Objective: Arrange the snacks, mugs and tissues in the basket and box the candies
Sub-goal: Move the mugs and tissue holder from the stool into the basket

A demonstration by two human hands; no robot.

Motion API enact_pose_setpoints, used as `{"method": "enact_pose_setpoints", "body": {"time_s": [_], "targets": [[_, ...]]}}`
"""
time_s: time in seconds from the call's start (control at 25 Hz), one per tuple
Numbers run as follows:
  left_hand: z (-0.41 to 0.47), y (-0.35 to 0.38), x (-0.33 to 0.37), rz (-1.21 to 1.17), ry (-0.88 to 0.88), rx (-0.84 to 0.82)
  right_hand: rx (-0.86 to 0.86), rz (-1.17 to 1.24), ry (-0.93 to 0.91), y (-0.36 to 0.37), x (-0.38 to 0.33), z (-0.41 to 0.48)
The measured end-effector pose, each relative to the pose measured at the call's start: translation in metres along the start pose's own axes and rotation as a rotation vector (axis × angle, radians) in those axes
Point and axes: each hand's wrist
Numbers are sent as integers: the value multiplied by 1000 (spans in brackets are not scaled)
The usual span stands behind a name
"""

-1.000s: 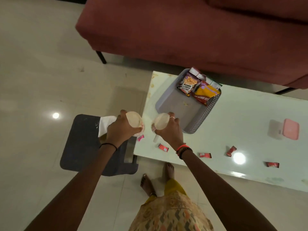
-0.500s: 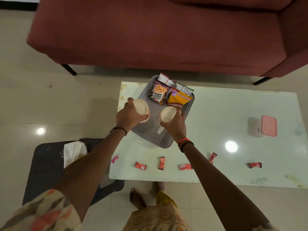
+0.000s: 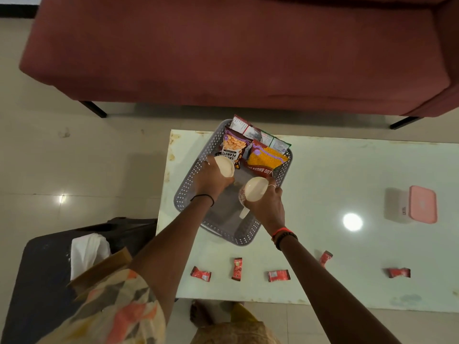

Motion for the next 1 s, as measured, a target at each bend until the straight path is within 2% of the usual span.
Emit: {"method": "enact_pose_setpoints", "body": {"time_s": [0.44, 0.76, 1.0], "targets": [[27, 15, 11, -42, -53, 62, -13, -62, 10, -2, -10, 28], [29, 12, 4, -168, -4, -7, -29, -83, 38, 11, -17, 42], [25, -4, -6, -208, 14, 3, -20, -90, 37, 17, -21, 45]]}}
Point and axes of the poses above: each hand's wrist, its own z-axis towards the middle knuckle, its own y-axis out of the palm, x = y × z, and after that the axes turned 12 degrees about -x, right-handed
